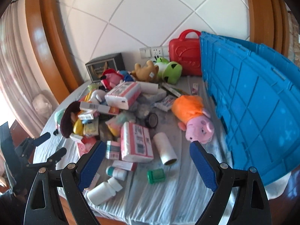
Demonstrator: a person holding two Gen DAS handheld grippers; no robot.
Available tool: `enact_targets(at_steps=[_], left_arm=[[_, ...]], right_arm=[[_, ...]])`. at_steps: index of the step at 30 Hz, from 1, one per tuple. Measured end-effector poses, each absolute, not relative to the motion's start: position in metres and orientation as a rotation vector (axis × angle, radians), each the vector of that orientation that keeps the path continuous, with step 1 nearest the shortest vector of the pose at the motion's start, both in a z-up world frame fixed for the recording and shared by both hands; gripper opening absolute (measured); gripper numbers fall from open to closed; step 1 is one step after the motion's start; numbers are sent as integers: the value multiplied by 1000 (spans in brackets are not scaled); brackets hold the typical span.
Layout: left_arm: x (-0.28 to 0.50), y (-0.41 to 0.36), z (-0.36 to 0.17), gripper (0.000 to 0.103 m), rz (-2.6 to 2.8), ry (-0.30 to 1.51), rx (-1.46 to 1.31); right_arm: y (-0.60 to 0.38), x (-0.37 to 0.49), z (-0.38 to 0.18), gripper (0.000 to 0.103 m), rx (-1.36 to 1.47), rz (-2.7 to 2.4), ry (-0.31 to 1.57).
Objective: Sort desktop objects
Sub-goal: 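Return to the table and grasp the green jar with the right gripper, then lift the green jar with the right gripper while the left grasps the white bottle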
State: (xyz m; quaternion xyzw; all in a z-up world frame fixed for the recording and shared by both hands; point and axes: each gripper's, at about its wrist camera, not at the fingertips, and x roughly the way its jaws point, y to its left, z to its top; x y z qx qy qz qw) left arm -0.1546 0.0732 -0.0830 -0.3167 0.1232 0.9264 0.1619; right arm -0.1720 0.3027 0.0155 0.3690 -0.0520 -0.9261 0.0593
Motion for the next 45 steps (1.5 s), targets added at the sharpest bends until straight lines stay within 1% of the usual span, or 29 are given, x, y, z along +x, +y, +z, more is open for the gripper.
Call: enact_targets(at_steps=[2, 5, 8, 13, 17, 21, 22, 24, 27, 29, 30, 31, 32, 33, 37, 39, 41, 45], left_arm=[[-145, 82, -107, 75, 2579, 357, -956], [-133, 103, -139, 75, 2477, 428, -1016], [-123, 116, -164, 75, 2394, 444, -1061], [-119, 129, -185, 75, 2354, 427, -1097], [-120, 141, -202, 75, 2317, 464, -1125], [-130, 145, -228, 74, 2308, 509, -1231], [-131, 141, -228, 73, 2313, 465, -1219], [-136, 138, -229, 61, 2313, 440, -1236], [-140, 138, -231, 56, 2313, 425, -1234], [-139, 138, -232, 56, 2318, 427, -1232], [-139, 137, -232, 56, 2321, 425, -1232], [-138, 136, -232, 56, 2324, 421, -1230], [-137, 136, -232, 55, 2327, 420, -1228], [-137, 135, -232, 54, 2330, 421, -1225], [-136, 134, -231, 54, 2333, 420, -1215], [-137, 133, -227, 52, 2340, 402, -1202], [-136, 130, -218, 52, 2351, 359, -1178], [-139, 127, -208, 52, 2370, 359, -1151]], right_arm=[[301, -177, -5, 92, 1171, -2776, -145], [304, -179, -30, 92, 1239, -2736, -120], [306, -183, -58, 92, 1310, -2686, -79], [308, -188, -99, 92, 1414, -2611, -72], [309, -194, -117, 92, 1444, -2584, -59], [308, -202, -132, 92, 1466, -2554, -49], [307, -204, -135, 92, 1464, -2547, -34], [303, -209, -140, 92, 1462, -2529, -4], [297, -222, -153, 92, 1483, -2507, 55], [295, -232, -164, 86, 1520, -2483, 55], [294, -235, -169, 75, 1537, -2474, 54], [293, -239, -174, 58, 1562, -2461, 55], [292, -242, -178, 51, 1582, -2447, 48], [292, -245, -183, 46, 1610, -2428, 36], [285, -246, -187, 45, 1620, -2437, 88], [285, -245, -184, 44, 1612, -2445, 73], [284, -241, -176, 44, 1576, -2479, 81], [283, -232, -158, 44, 1512, -2527, 75]])
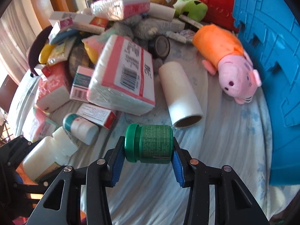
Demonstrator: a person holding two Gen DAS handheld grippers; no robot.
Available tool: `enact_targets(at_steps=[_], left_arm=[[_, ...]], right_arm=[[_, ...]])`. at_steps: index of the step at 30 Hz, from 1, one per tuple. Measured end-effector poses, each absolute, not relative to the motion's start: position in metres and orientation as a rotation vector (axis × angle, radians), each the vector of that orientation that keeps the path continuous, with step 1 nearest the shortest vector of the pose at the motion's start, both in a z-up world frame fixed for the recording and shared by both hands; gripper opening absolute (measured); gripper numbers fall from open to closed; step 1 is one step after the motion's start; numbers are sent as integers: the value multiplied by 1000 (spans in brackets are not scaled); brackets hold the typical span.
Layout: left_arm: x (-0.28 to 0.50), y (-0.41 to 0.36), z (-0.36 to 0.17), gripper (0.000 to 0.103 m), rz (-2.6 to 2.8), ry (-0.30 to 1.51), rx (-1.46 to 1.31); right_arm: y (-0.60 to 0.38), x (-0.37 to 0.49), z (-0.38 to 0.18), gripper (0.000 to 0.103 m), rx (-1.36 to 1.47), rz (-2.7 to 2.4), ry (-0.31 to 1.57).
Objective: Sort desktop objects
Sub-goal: 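Lift the green jar with the right gripper while the left grasps the white bottle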
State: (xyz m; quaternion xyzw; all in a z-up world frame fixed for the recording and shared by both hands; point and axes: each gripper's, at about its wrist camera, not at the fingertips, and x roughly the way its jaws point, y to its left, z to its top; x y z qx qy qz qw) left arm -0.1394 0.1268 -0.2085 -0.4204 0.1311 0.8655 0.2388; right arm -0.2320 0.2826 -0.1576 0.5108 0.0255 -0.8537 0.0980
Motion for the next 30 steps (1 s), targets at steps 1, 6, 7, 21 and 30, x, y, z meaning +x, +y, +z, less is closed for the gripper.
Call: enact_targets(at_steps=[1, 6, 7, 21, 30], left_arm=[[-140, 127, -207, 52, 2371, 360, -1143], [-144, 129, -194, 52, 2385, 385, -1087], [-145, 129, -189, 52, 2387, 391, -1076], [-184, 142, -74, 52, 2553, 382, -754], [-197, 180, 39, 52, 2561, 354, -415]], right_arm=[[283, -231, -155, 44, 1503, -2535, 72], [284, -227, -140, 44, 1482, -2575, 38], [285, -227, -134, 44, 1472, -2586, 35], [280, -199, -4, 44, 1126, -2800, 39], [294, -160, 116, 44, 770, -3002, 56]])
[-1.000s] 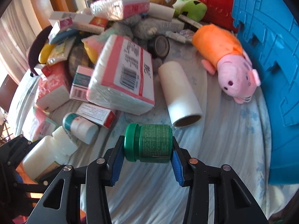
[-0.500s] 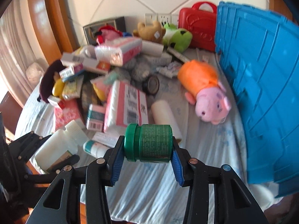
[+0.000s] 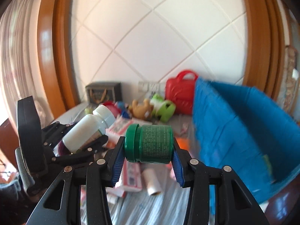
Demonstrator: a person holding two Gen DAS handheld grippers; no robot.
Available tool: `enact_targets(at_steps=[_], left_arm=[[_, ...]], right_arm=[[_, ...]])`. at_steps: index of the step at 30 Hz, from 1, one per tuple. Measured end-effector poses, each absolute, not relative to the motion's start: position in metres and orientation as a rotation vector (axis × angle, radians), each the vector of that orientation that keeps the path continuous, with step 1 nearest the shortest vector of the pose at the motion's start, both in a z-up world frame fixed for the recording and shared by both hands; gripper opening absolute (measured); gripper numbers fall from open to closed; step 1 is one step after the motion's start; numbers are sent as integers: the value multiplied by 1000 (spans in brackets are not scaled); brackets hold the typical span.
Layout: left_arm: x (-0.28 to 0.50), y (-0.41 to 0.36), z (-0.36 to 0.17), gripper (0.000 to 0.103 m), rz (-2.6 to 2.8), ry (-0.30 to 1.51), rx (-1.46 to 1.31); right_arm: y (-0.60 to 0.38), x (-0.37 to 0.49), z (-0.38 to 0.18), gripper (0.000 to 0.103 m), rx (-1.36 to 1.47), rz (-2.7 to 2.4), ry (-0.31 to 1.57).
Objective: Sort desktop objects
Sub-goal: 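Lift the green jar with the right gripper while the left grasps the white bottle, then carry jar and white bottle over the blue crate and open both grippers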
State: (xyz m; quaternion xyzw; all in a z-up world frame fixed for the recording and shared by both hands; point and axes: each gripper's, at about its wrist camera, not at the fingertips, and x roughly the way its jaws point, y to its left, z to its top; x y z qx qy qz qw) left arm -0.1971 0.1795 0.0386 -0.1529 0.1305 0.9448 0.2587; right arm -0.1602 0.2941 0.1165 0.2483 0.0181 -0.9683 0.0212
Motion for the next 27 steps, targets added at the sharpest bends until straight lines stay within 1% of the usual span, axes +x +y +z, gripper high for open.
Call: enact_targets(at_steps=[4, 8, 12, 16, 19, 23, 27], left_arm=[[-197, 218, 79, 52, 2527, 364, -294], [-191, 272, 106, 52, 2481, 400, -209], [-184, 329, 119, 52, 2439, 399, -163], [-175, 389, 131, 52, 2406, 399, -131], [-172, 425, 138, 52, 2391, 408, -120], [-175, 462, 146, 52, 2396, 410, -115], [-184, 490, 148, 52, 2399, 418, -138]], right_arm=[[321, -142, 159, 44, 637, -3134, 88], [369, -133, 182, 44, 591, -3251, 45], [425, -124, 189, 45, 586, -3331, 3], [483, -124, 191, 44, 637, -3386, 9], [525, -124, 193, 45, 660, -3412, -25], [567, -133, 197, 45, 678, -3426, -69], [595, -149, 190, 45, 723, -3423, -102]])
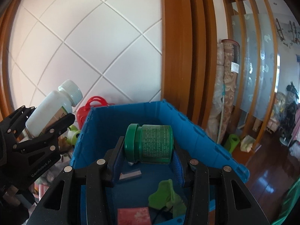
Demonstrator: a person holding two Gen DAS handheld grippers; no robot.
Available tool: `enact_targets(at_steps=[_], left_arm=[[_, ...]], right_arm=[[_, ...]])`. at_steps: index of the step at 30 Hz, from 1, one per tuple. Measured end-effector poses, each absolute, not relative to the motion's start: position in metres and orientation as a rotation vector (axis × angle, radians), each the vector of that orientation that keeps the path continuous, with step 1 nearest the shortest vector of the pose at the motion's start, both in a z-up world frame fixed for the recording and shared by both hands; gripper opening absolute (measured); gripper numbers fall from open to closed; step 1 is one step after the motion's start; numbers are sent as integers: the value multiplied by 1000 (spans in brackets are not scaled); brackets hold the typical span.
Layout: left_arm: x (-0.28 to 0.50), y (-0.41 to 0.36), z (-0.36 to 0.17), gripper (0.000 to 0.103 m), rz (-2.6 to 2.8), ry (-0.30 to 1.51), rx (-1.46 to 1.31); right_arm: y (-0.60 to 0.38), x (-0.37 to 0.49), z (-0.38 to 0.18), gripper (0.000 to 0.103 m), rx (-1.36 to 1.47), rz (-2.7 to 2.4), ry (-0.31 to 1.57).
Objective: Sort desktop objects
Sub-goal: 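Carry jar and white bottle over the blue crate and open both grippers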
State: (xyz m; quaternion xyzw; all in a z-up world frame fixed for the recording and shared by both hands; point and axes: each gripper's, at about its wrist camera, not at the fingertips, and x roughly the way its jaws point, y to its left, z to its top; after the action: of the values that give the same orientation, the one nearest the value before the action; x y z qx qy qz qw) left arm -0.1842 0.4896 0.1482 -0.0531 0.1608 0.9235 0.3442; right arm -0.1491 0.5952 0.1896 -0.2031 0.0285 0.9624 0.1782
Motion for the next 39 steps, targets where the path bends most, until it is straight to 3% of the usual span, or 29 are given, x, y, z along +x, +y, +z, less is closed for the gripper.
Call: enact_targets(at_steps=[8, 18, 20, 22, 25, 27, 28, 39], left_arm=[[-204, 521, 154, 52, 2389, 460, -168], [-229, 527, 155, 52, 2378, 366, -234], [-231, 530, 155, 55, 2378, 365, -233], [-232, 533, 155, 61, 2369, 377, -229], [-228, 531, 157, 71, 2356, 361, -204], [-228, 528, 160, 88, 2348, 332, -198], [-228, 528, 161, 90, 2345, 320, -196], [-221, 520, 154, 92, 2377, 313, -218]], right_arm=[[630, -178, 177, 45, -660, 2708, 156], [641, -202, 172, 45, -710, 2691, 131], [646, -209, 170, 54, -742, 2681, 127], [648, -212, 169, 87, -742, 2660, 123], [652, -214, 167, 88, -729, 2640, 105], [653, -214, 167, 88, -733, 2642, 122], [653, -214, 166, 88, -734, 2640, 129], [652, -200, 171, 88, -687, 2669, 159]])
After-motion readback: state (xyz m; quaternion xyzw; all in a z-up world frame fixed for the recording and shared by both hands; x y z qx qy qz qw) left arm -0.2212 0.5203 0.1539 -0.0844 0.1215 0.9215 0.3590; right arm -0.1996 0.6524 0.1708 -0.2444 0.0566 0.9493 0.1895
